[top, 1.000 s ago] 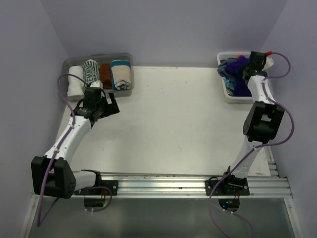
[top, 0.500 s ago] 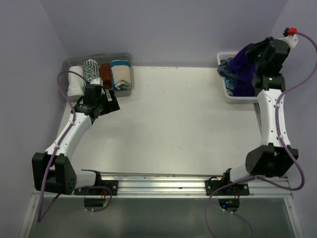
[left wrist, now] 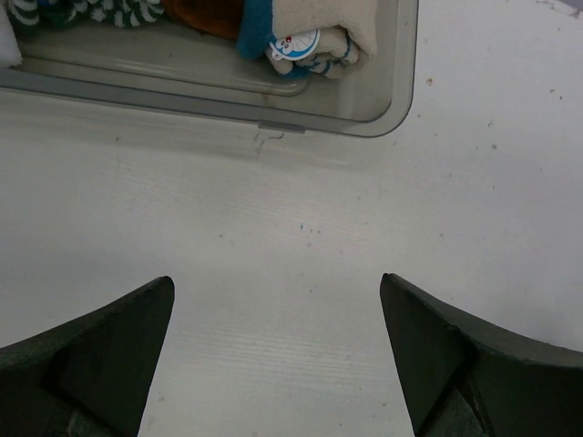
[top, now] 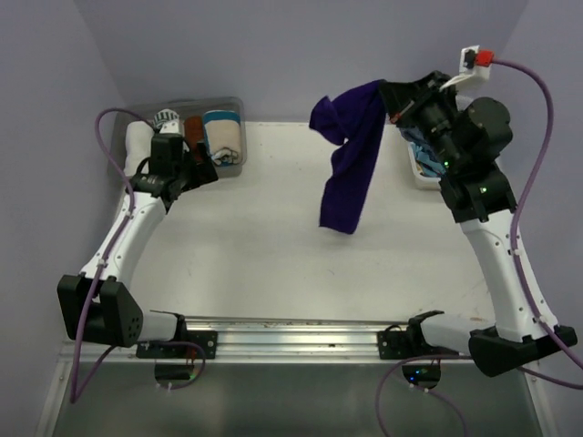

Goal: Roll the towels
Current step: Move the towel to the center of the board

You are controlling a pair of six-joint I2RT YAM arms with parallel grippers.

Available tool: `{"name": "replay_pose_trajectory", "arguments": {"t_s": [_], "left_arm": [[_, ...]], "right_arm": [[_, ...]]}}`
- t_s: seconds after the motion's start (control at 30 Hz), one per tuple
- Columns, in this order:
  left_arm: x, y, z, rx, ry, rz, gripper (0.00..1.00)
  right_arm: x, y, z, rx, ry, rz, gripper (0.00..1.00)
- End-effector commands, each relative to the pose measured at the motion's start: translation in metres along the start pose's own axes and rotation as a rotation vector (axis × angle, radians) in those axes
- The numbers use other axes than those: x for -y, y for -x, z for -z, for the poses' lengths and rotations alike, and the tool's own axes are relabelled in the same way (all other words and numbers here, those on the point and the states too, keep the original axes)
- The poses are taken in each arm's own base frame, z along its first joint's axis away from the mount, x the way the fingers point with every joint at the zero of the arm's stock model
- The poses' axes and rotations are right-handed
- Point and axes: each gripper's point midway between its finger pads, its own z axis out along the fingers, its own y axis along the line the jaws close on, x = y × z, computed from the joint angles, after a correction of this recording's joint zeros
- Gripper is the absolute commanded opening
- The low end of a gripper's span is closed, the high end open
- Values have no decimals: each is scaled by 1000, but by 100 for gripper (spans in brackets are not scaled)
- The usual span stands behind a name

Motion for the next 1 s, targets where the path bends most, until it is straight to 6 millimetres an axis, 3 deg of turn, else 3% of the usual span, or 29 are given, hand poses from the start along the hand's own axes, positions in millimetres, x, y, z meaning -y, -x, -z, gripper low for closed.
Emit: {"name": "replay_pose_trajectory", "arguments": {"t_s": [0.0,0.07,0.1,0.2,0.3,0.37,0.5,0.6,0.67,0.73,0.87,0.9,0.93,0.97], "left_arm": [[0,26,11,52,29,28,100],[-3,34,15,69,43,41,100],[-5,35,16,67,50,43,100],[-8,40,20,78,62,36,100],[-6,43,24,85,55,20,100],[-4,45,27,88,44,21,100],[5,49,29,95,1,26,100],[8,54,31,105,-10,27,100],[8,57,32,113,-7,28,100],[6,60,32,119,4,28,100],[5,61,29,114,16,25,100],[5,61,29,112,15,28,99],[6,57,26,97,6,26,100],[7,54,23,88,3,28,99]], "right_arm": [[12,-100,-12,-240,4,-23,0],[26,-146,-12,-343,-29,-44,0],[39,-185,-6,-427,-59,-55,0],[63,-216,10,-483,-135,-60,0],[76,-201,24,-451,-212,12,0],[79,-171,31,-377,-256,78,0],[51,-118,37,-287,-201,125,0],[30,-104,40,-270,-121,114,0],[25,-109,39,-281,-101,89,0],[19,-132,38,-339,-50,51,0],[16,-214,34,-517,-14,-15,3],[30,-252,31,-602,-46,-14,16],[32,-275,34,-666,-38,-18,45],[42,-293,35,-718,-63,-12,56]]}}
